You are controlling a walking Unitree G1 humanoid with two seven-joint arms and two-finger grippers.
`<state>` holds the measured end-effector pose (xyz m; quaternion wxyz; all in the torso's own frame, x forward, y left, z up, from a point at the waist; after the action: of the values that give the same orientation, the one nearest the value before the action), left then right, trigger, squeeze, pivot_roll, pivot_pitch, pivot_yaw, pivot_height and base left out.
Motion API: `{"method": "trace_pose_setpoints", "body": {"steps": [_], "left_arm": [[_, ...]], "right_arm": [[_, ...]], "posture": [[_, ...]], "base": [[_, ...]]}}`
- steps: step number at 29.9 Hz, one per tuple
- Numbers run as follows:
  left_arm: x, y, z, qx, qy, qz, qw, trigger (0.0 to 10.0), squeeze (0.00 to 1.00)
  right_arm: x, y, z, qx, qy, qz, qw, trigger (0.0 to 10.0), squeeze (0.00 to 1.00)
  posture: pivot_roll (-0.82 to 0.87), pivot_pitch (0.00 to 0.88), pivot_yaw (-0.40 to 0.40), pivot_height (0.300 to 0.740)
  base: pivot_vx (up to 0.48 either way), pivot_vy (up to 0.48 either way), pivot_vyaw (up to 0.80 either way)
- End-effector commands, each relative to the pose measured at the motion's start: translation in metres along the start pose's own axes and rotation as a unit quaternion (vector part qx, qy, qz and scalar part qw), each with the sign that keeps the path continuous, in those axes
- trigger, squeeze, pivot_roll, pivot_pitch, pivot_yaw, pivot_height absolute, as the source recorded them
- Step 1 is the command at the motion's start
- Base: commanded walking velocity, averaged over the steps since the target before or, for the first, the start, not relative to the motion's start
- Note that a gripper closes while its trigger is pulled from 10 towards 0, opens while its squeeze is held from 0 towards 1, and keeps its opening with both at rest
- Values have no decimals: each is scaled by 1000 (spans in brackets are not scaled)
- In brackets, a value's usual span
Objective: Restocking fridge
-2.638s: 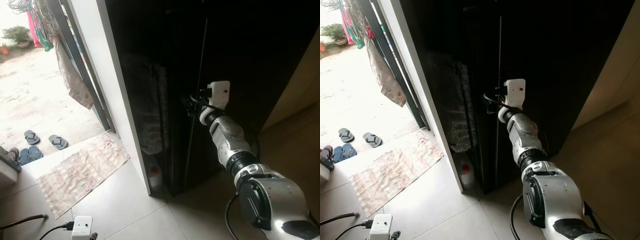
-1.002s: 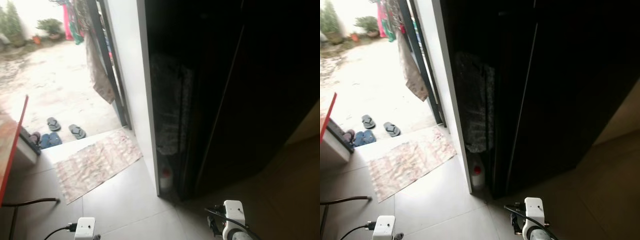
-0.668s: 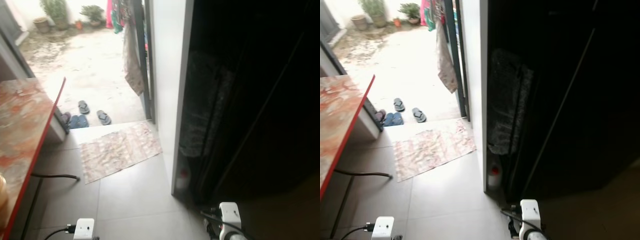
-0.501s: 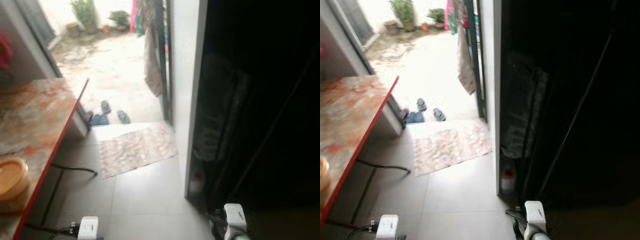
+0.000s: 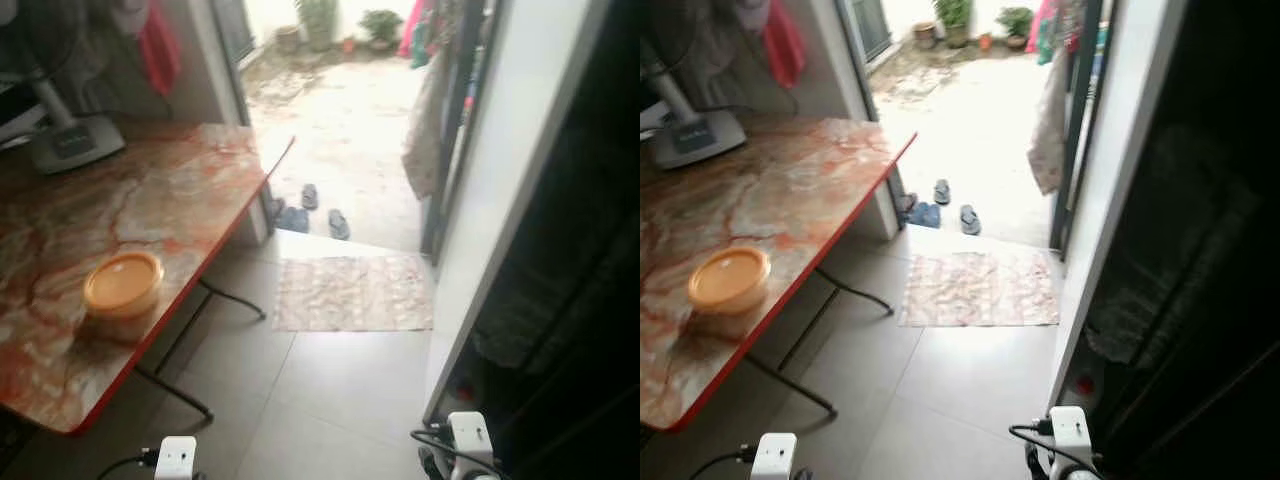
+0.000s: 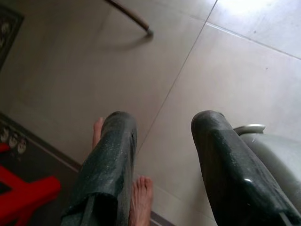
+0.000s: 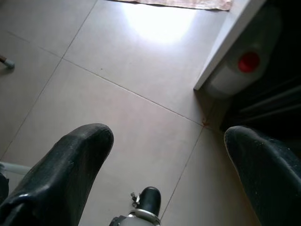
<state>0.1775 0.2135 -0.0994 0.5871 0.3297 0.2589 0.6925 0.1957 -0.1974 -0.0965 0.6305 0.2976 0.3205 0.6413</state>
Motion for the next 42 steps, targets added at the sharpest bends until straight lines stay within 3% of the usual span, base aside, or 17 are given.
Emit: {"method": "trace_pose_setpoints", "body": {"steps": [1, 15, 29, 36, 39, 42], "left_arm": [[4, 1, -5, 8, -6, 7, 1000, 10000, 0], [4, 0, -1, 0, -8, 6, 1000, 10000, 0], [2, 0, 8, -30, 7, 7, 1000, 10000, 0], [5, -3, 43, -112, 20, 15, 993, 10000, 0], [3, 0, 75, -196, 14, 11, 980, 10000, 0], [-4, 4, 90, -237, 11, -1, 971, 10000, 0]], "right_arm": [[8, -1, -2, 6, 4, 12, 1000, 10000, 0], [11, -1, -5, 13, 4, 13, 1000, 10000, 0], [14, 0, -11, 24, -1, 22, 999, 10000, 0], [11, 3, -19, 36, 1, 22, 999, 10000, 0], [7, 4, -23, 42, 6, 22, 999, 10000, 0], [5, 5, -24, 45, 11, 23, 999, 10000, 0]], "posture": [[-72, 7, 50, 740], [-61, 0, 51, 740], [-38, 30, 37, 740], [-23, 51, 33, 740], [-16, 56, 30, 740], [-16, 56, 30, 740]], "base": [[0, 0, 800], [0, 0, 781], [0, 0, 0], [0, 0, 0], [0, 0, 0], [0, 0, 0]]}}
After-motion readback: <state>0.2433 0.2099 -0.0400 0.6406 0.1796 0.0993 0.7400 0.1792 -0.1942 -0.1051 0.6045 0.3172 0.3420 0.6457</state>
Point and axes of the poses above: a point about 5 cm out from each wrist's last joint towards the gripper, its own y axis pointing back from the gripper into the wrist, its own z axis along the axis of the wrist's last joint, x = y × z, the point moved 2 cm from there along -y, pointing out of the wrist towards the gripper, and after that the axes turned 1 degree about y, right-handed, at the moved point
